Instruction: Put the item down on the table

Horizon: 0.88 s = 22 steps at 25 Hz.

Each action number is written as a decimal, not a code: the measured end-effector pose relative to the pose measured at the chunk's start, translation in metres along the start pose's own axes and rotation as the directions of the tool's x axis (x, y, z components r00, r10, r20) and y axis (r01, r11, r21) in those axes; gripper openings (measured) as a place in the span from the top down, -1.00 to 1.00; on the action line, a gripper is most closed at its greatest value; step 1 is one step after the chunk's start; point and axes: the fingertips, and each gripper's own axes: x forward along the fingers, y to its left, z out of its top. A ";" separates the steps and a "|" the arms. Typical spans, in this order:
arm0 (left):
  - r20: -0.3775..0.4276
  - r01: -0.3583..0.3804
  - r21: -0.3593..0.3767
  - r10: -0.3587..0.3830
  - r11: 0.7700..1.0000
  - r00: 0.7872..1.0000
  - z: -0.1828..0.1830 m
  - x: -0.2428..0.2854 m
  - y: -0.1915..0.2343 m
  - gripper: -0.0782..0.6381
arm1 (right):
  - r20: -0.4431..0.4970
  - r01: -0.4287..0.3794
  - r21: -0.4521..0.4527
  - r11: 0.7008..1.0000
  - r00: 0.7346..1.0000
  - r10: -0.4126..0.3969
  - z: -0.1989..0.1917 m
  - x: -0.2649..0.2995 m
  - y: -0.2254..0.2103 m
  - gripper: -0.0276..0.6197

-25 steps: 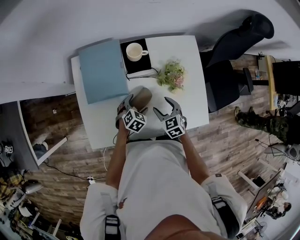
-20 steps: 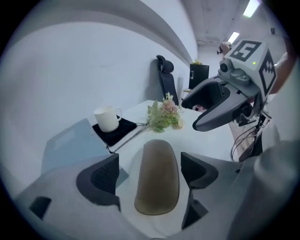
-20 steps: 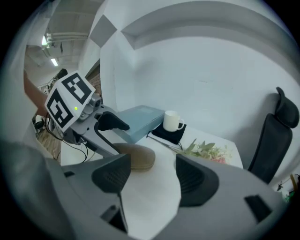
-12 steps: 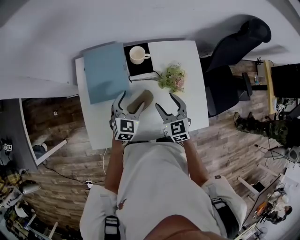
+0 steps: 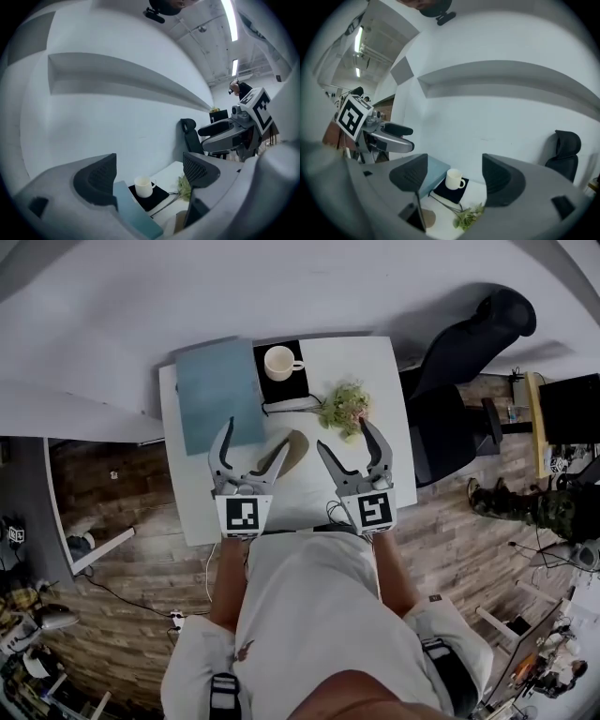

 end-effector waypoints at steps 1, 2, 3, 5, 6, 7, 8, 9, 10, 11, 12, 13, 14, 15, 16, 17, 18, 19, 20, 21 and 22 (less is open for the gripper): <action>0.021 -0.015 -0.008 0.015 1.000 1.000 0.009 -0.003 0.003 -0.49 | 0.025 0.003 0.004 1.000 1.000 -0.003 0.009 -0.001 -0.001 -0.17; 0.037 -0.028 -0.012 0.028 1.000 0.999 0.016 -0.006 0.006 -0.49 | 0.047 0.006 0.009 1.000 0.999 -0.006 0.017 -0.003 -0.002 -0.17; 0.049 -0.038 -0.014 0.039 0.999 0.998 0.022 -0.009 0.008 -0.49 | 0.066 0.008 0.014 1.000 0.998 -0.009 0.024 -0.004 -0.002 -0.17; 0.063 -0.056 -0.020 0.057 0.998 0.996 0.027 -0.014 0.012 -0.49 | 0.094 0.007 0.016 1.000 0.996 -0.009 0.034 -0.005 -0.001 -0.17; 0.069 -0.063 -0.023 0.065 0.998 0.996 0.027 -0.016 0.014 -0.50 | 0.103 0.005 0.012 1.000 0.995 -0.007 0.036 -0.004 0.000 -0.18; 0.074 -0.069 -0.025 0.071 0.997 0.995 0.028 -0.017 0.016 -0.50 | 0.109 0.003 0.007 1.000 0.994 -0.004 0.038 -0.004 0.002 -0.18; 0.077 -0.073 -0.024 0.075 0.997 0.994 0.028 -0.019 0.017 -0.50 | 0.112 0.002 0.004 1.000 0.994 -0.002 0.040 -0.003 0.004 -0.18; 0.076 -0.075 -0.020 0.077 0.997 0.994 0.028 -0.020 0.017 -0.50 | 0.113 0.001 0.004 1.000 0.994 -0.001 0.041 -0.003 0.006 -0.18; 0.076 -0.077 -0.017 0.078 0.997 0.994 0.029 -0.021 0.018 -0.50 | 0.114 0.000 0.004 1.000 0.993 -0.001 0.042 -0.003 0.007 -0.18; 0.076 -0.079 -0.016 0.081 0.997 0.994 0.030 -0.022 0.019 -0.50 | 0.116 0.000 0.003 1.000 0.993 -0.001 0.044 -0.003 0.008 -0.18; 0.078 -0.082 -0.015 0.083 0.997 0.994 0.031 -0.022 0.021 -0.50 | 0.118 0.001 0.002 1.000 0.993 -0.001 0.045 -0.003 0.009 -0.18; 0.079 -0.084 -0.014 0.085 0.996 0.993 0.033 -0.023 0.022 -0.50 | 0.120 0.002 0.001 1.000 0.993 -0.002 0.046 -0.003 0.010 -0.18; 0.080 -0.085 -0.013 0.086 0.996 0.993 0.034 -0.024 0.023 -0.50 | 0.121 0.003 0.000 1.000 0.993 -0.003 0.047 -0.003 0.011 -0.17; 0.082 -0.086 -0.011 0.086 0.996 0.993 0.036 -0.025 0.024 -0.50 | 0.120 0.005 -0.002 1.000 0.993 -0.005 0.048 -0.003 0.012 -0.17; 0.086 -0.086 -0.009 0.087 0.996 0.992 0.037 -0.027 0.025 -0.50 | 0.119 0.008 -0.004 1.000 0.993 -0.007 0.049 -0.003 0.013 -0.17; 0.093 -0.087 -0.008 0.088 0.996 0.992 0.039 -0.028 0.026 -0.50 | 0.118 0.011 -0.005 1.000 0.993 -0.011 0.049 -0.003 0.013 -0.17; 0.100 -0.088 -0.008 0.089 0.996 0.991 0.041 -0.029 0.027 -0.50 | 0.121 0.016 -0.005 1.000 0.993 -0.015 0.051 -0.002 0.014 -0.17; 0.106 -0.089 -0.007 0.089 0.996 0.990 0.042 -0.030 0.028 -0.50 | 0.127 0.021 -0.007 1.000 0.992 -0.020 0.054 -0.001 0.015 -0.17; 0.111 -0.089 -0.004 0.088 0.996 0.990 0.044 -0.031 0.030 -0.50 | 0.134 0.026 -0.011 1.000 0.991 -0.024 0.057 0.000 0.016 -0.17; 0.116 -0.087 0.000 0.087 0.996 0.989 0.045 -0.032 0.031 -0.50 | 0.142 0.031 -0.015 0.999 0.989 -0.029 0.061 0.001 0.016 -0.17; 0.119 -0.086 0.005 0.085 0.996 0.989 0.047 -0.032 0.033 -0.50 | 0.149 0.036 -0.018 0.999 0.988 -0.032 0.064 0.002 0.017 -0.16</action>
